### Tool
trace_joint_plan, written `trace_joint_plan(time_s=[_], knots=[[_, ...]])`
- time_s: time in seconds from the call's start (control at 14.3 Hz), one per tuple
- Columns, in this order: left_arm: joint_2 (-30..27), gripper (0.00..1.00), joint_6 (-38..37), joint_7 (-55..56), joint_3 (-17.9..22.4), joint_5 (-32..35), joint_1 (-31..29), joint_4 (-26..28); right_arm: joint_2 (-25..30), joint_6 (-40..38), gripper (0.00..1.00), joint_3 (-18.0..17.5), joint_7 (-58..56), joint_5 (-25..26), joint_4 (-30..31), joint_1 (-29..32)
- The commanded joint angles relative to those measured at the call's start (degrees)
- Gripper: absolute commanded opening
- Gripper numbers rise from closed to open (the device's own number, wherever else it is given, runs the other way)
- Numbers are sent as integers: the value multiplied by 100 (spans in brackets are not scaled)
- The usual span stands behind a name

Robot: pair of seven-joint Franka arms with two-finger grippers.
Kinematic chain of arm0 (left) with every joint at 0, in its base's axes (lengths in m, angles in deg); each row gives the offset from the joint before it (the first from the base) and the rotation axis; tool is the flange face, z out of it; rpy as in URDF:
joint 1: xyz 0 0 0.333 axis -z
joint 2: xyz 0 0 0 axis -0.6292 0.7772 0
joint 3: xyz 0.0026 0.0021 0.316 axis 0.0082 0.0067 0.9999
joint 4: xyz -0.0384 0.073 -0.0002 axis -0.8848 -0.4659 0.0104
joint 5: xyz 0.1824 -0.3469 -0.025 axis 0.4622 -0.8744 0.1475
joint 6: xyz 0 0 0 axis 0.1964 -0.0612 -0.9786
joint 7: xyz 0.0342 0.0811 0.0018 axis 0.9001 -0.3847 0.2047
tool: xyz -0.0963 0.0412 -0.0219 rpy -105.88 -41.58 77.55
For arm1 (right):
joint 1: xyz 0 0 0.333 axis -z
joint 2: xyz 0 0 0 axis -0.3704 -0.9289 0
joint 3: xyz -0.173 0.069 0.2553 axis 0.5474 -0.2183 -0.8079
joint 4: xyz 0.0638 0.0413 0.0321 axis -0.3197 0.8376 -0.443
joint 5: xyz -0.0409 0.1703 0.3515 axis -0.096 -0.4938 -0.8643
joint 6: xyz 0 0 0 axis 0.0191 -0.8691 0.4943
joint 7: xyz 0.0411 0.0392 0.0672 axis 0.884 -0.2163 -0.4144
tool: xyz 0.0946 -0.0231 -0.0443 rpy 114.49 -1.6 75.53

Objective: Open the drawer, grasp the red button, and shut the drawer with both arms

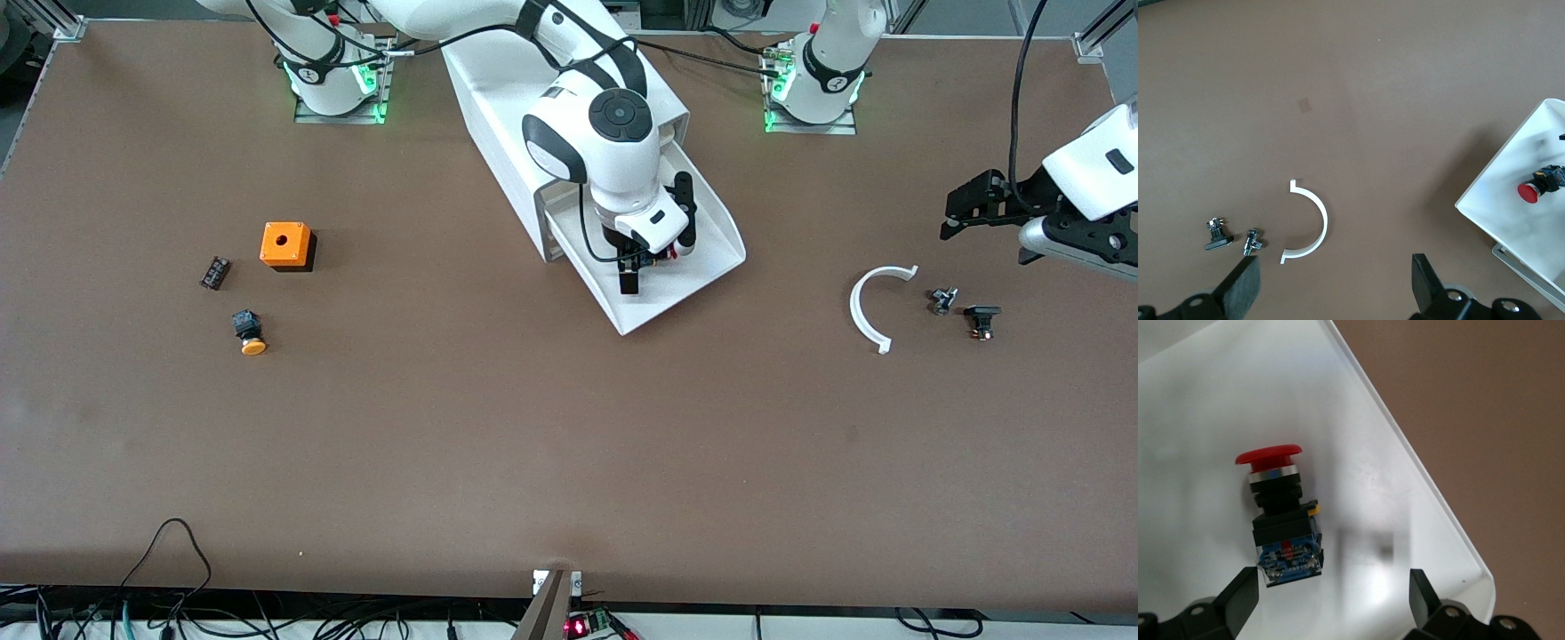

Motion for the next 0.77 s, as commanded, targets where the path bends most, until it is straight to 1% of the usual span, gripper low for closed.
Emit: trace_joint_plan(time_s=[0.0,0.35,0.63,0.7], knots=[[-4,100,-94,61,-27,130,0,-71,-192,58,100,19,-47,57,-215,-93],[-4,100,-85,34,-44,86,35,-89,-201,23,100,19,-12,39,-215,-146],[-57,100,-85,52,-168,138,44,-54,-210,58,100,19,-38,48,-215,-172],[-66,100,-76,43,-168,147,35,-19,-210,58,97,19,-38,48,-215,-172]])
